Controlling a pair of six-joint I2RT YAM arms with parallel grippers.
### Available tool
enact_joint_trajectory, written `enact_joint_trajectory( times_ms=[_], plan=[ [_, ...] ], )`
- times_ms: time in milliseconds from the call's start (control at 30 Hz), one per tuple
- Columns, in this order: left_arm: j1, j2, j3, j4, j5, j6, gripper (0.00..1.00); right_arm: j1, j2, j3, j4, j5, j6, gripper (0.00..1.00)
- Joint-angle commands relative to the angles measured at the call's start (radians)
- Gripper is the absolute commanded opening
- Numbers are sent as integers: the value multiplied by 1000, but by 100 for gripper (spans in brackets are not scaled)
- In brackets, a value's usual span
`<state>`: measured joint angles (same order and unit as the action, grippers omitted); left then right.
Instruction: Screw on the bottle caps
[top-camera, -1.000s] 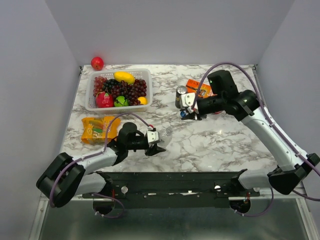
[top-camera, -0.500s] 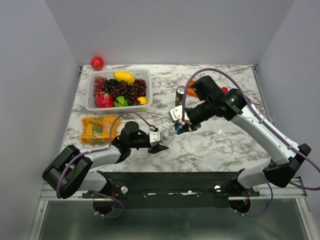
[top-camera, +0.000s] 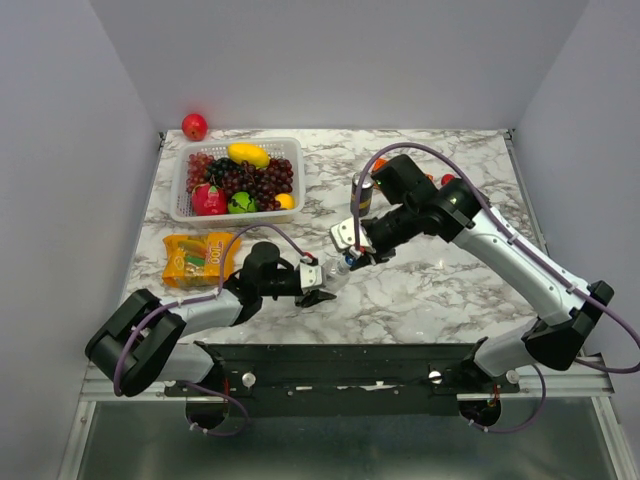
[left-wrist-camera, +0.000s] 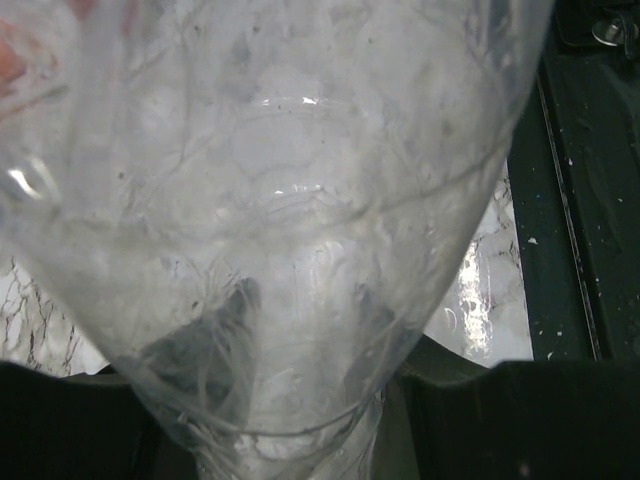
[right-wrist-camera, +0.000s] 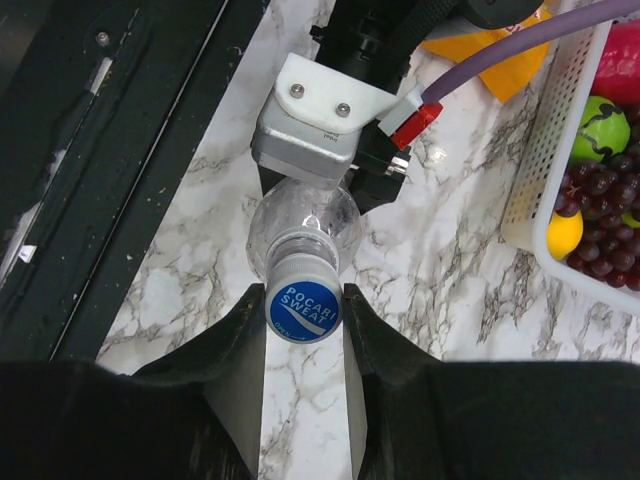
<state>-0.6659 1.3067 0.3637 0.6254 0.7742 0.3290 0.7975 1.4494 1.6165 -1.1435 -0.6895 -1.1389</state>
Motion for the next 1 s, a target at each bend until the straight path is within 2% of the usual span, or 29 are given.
enact_joint_trajectory(
  times_ms=[0, 133, 300, 567, 967],
  plan=[
    [-3, -6, 24, 25, 37, 82, 0, 17, 32, 2, 2, 58, -28, 30],
    [-1, -14, 23, 25, 27, 96, 0, 28, 39, 3, -34, 54, -64, 31],
    [-3, -15, 15, 53, -4, 39, 0, 34, 54, 29, -105, 36, -122, 32],
    [-3, -23, 6, 82, -26, 18, 0, 34, 77, 26, -144, 47, -142, 33],
    [-3, -20, 41, 117, -79, -54, 0, 35, 98, -6, -39, 117, 19, 32]
  ],
)
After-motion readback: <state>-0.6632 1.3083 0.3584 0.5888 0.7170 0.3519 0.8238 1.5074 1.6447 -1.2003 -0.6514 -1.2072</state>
